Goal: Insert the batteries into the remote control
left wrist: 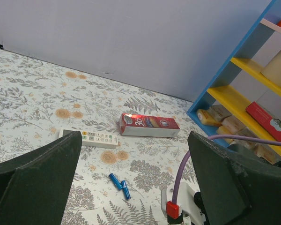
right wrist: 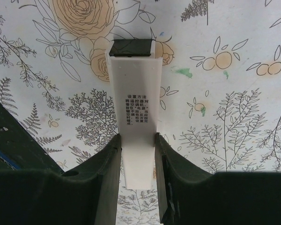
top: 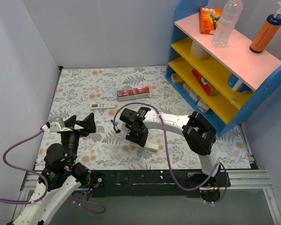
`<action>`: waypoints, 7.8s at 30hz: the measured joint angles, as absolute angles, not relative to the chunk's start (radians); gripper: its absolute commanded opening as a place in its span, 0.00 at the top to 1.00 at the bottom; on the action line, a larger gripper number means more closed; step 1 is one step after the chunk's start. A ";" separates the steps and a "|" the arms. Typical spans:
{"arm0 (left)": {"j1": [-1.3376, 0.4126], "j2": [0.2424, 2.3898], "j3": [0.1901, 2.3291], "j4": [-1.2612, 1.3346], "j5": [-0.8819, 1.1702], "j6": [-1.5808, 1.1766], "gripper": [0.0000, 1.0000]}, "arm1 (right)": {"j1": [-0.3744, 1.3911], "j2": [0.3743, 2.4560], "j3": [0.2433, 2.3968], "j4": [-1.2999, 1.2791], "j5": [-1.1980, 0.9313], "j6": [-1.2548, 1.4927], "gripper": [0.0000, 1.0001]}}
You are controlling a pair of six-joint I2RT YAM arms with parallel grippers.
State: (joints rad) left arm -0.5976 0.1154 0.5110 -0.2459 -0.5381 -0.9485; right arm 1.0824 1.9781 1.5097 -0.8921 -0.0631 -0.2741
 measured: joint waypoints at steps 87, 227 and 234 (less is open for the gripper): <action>-0.643 1.140 0.566 -0.382 0.170 -1.279 0.03 | 1.042 1.152 0.540 -0.154 0.268 0.850 0.34; -0.664 1.415 0.664 -0.306 0.316 -1.306 0.98 | 0.964 1.449 0.829 -0.468 0.131 0.675 0.55; -0.693 1.440 0.682 -0.298 0.319 -1.309 0.95 | 0.978 1.448 0.877 -0.513 0.200 0.547 0.32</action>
